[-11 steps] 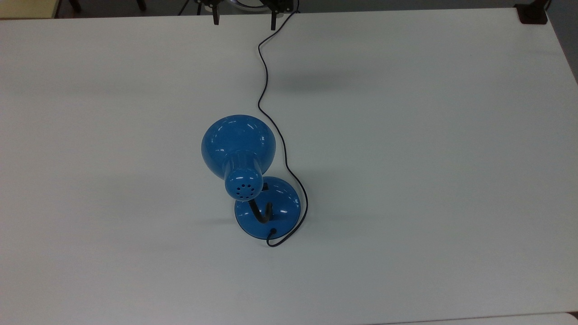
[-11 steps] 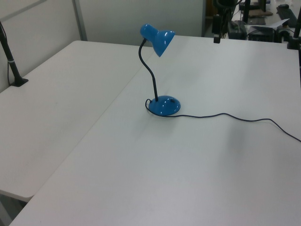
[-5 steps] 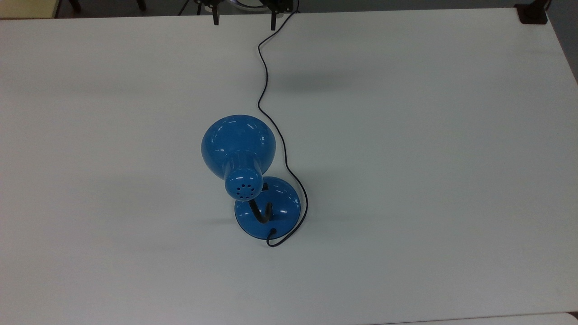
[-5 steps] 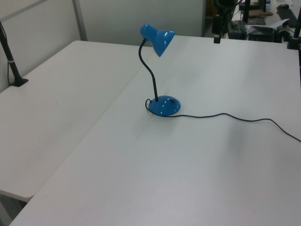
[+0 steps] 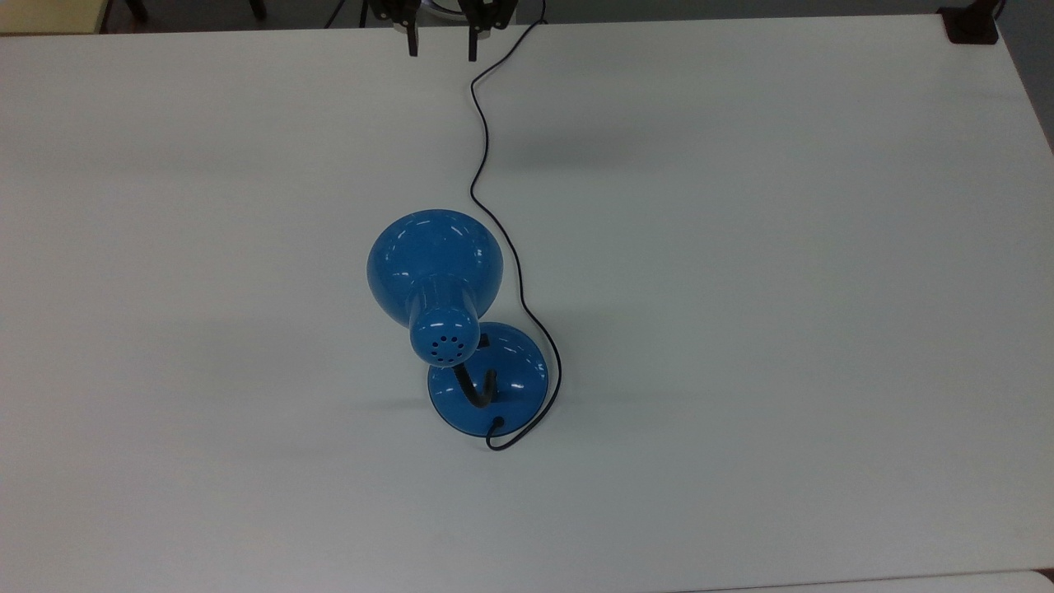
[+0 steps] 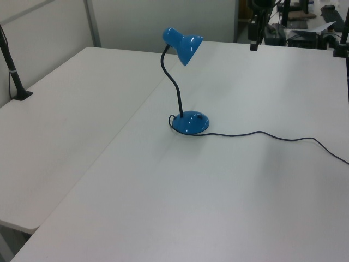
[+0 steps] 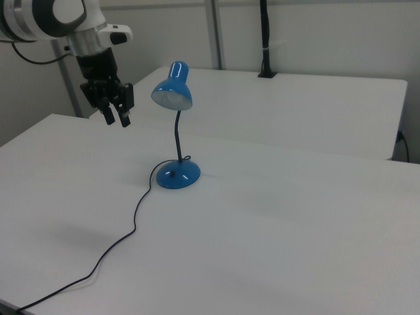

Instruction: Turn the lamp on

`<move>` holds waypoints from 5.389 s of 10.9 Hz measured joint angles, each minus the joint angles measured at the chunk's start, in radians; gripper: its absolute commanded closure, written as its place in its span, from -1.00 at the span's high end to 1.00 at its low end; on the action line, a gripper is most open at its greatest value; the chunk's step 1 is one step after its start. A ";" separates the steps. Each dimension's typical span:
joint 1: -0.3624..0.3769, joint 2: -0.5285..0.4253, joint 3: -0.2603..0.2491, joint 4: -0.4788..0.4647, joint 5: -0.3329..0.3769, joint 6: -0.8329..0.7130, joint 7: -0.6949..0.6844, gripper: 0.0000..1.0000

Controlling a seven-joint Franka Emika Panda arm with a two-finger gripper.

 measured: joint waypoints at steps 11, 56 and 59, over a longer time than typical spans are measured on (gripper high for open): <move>0.000 0.001 -0.007 0.000 0.000 0.000 -0.002 -1.00; -0.064 0.013 0.072 -0.212 -0.002 0.200 -0.024 0.76; -0.064 -0.004 0.072 -0.109 -0.002 0.046 -0.024 1.00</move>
